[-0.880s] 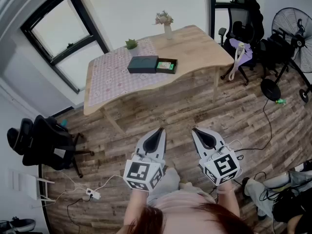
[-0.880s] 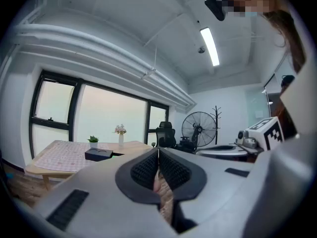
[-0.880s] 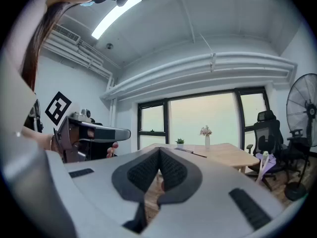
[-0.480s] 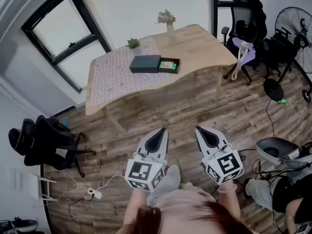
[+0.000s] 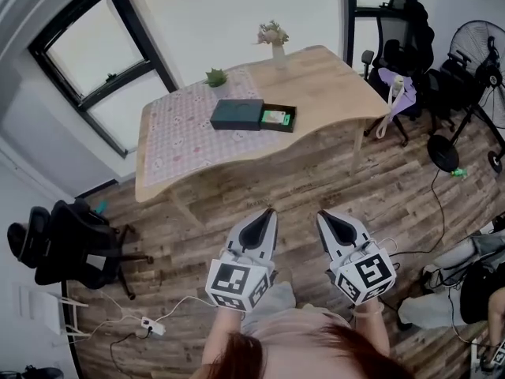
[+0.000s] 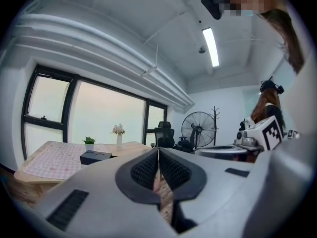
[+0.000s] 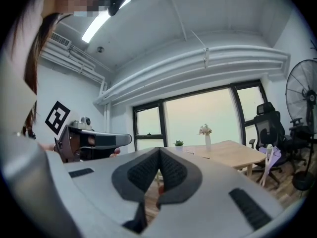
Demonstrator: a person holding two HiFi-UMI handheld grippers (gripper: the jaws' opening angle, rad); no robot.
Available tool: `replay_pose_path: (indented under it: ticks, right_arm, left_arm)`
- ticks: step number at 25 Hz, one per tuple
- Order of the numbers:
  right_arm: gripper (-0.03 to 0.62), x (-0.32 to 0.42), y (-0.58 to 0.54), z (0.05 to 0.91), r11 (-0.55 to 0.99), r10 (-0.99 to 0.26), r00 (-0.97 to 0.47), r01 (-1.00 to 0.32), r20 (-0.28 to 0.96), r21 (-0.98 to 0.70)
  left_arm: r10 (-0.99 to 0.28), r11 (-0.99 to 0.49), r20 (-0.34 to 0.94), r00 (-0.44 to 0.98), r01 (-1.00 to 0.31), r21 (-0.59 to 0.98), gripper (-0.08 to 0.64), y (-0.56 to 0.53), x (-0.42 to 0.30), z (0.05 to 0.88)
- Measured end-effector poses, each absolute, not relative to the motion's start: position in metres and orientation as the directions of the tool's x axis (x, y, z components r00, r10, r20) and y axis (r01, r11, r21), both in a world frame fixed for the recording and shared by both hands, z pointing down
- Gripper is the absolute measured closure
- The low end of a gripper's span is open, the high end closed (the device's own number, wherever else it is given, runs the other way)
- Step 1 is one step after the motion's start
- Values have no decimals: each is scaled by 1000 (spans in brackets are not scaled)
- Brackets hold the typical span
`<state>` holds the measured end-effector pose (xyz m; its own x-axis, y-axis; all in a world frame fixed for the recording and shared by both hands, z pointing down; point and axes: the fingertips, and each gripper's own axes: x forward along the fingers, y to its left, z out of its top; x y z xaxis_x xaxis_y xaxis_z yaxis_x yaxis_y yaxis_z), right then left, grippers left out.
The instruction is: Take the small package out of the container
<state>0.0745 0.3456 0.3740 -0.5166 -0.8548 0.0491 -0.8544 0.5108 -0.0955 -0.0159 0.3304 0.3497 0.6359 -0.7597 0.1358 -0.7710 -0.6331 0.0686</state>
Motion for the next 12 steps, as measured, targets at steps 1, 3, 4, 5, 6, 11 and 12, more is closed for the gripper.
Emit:
replay_pose_path:
  ticks: [1, 3, 4, 5, 6, 11, 12]
  right_arm:
    - [592, 73, 338, 374, 508, -857, -514, -856, 46, -99]
    - [592, 70, 322, 374, 497, -863, -503, -862, 45, -101]
    - [592, 68, 314, 373, 490, -867, -497, -865, 46, -104]
    - [592, 67, 307, 373, 484, -870, -491, -868, 49, -109]
    - [592, 65, 299, 372, 479, -872, -486, -871, 50, -113]
    - [592, 51, 261, 370, 477, -874, -484, -872, 44, -110]
    - [592, 47, 254, 370, 476, -874, -483, -873, 46, -109]
  left_arm:
    - [-757, -636, 135, 639, -768, 70, 548, 322, -18, 350]
    - [-751, -644, 132, 647, -762, 72, 548, 305, -21, 350]
    - [-748, -647, 131, 651, -759, 74, 548, 297, -22, 350]
    - [-744, -651, 131, 655, -755, 77, 548, 289, -24, 350]
    - [-740, -656, 130, 660, -751, 79, 548, 281, -25, 350]
    - [-719, -680, 125, 684, -729, 77, 548, 244, -33, 349]
    - [-715, -684, 124, 688, -725, 79, 548, 238, -35, 349]
